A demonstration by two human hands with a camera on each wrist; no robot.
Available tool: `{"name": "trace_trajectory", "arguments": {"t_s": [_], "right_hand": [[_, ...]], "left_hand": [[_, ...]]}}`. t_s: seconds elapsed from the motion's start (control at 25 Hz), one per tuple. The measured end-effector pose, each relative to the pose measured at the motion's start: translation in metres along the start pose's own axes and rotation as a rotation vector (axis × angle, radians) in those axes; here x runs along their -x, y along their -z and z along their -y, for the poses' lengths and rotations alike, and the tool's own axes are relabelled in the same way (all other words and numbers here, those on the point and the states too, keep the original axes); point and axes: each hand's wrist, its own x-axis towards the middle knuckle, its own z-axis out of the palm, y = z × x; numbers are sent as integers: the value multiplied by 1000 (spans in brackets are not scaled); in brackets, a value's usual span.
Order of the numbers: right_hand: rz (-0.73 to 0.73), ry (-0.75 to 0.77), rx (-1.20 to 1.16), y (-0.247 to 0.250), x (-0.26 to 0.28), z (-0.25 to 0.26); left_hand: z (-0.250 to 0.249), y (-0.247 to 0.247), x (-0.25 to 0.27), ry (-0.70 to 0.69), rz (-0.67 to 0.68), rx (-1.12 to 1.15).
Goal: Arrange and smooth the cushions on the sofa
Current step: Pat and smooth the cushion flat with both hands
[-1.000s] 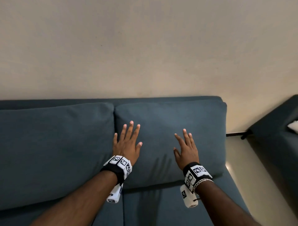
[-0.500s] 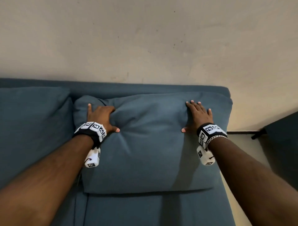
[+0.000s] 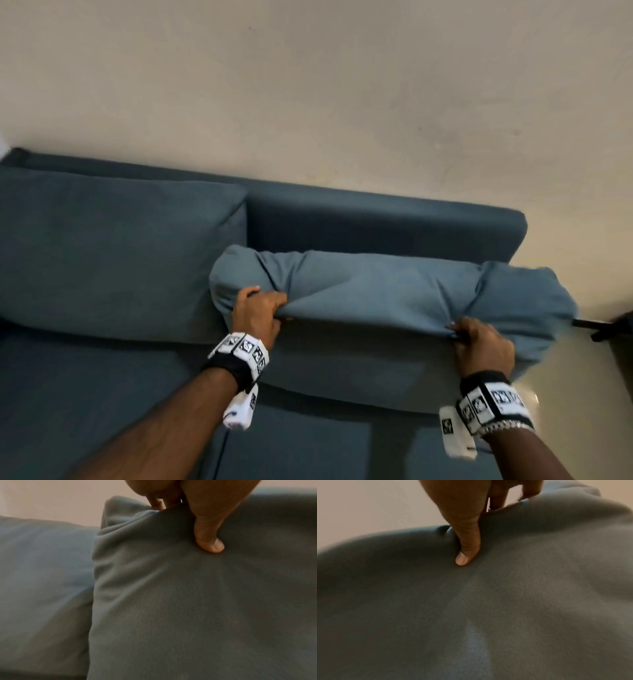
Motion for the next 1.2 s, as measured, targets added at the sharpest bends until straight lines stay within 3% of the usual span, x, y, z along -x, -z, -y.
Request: {"name": "trace_trajectory", "arguments": {"t_s": [0.16, 0.36, 0.52, 0.64, 0.72, 0.88, 0.96, 1.08, 1.2], "right_hand": [[51, 20, 89, 37, 85, 3], [30, 7, 157, 77, 158, 66], [4, 74, 114, 73, 224, 150], [156, 153, 96, 46, 295, 215], [175, 214, 57, 27, 334, 251], [339, 285, 5, 4, 386, 297], [404, 318, 15, -1, 398, 318], [400, 369, 0, -9, 399, 329], [329, 440, -4, -27, 364, 357]], "left_hand": [[6, 23, 103, -177, -43, 50], [42, 80, 164, -114, -290, 226], [125, 138, 243, -54, -399, 305], [204, 165, 322, 97, -428, 331], [249, 182, 371, 184, -412, 305], [309, 215, 444, 224, -398, 255], [324, 224, 462, 268, -394, 253], [351, 223, 463, 350, -244, 277], [390, 209, 410, 420, -146, 216]]}}
